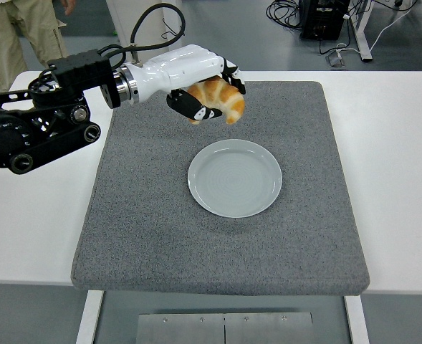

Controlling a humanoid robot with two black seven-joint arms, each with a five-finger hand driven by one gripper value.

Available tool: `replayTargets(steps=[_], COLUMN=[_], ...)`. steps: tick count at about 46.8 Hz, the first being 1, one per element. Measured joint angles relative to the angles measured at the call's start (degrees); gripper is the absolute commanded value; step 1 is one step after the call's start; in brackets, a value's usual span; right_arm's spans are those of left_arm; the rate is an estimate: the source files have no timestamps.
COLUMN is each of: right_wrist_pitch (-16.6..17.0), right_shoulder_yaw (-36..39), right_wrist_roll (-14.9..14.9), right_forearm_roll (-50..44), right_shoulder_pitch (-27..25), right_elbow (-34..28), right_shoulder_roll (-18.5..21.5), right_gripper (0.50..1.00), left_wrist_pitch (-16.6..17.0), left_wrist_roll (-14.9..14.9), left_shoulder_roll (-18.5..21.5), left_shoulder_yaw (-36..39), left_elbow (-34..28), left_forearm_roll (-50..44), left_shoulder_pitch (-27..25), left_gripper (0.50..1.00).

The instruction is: Place the bread on the plate

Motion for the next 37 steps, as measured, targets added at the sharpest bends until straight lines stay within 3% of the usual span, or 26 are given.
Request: replayTargets(steps=[15, 37], right_wrist_pitch=[0.0, 0.0], right_shoulder_yaw=[0.0, 0.0], right_wrist_roll=[0.0, 0.0], right_forearm_roll=[0.0, 0.0], right_shoulder_pitch=[0.0, 0.0], right_elbow=[0.0, 0.0], right_shoulder_roll=[0.0, 0.0], right_gripper=[1.0, 1.0], left_wrist_pitch=[0.1, 0.8], left_wrist_roll=[0.0, 0.0], left_shoulder_roll=[-4.6, -8.2], left_shoulder_yaw=[1.0, 3.1], left_elbow=[0.3, 4.4], left_forearm_roll=[1.2, 3.8], left_shoulder_pitch=[0.5, 4.0], left_gripper=[0.5, 0.5])
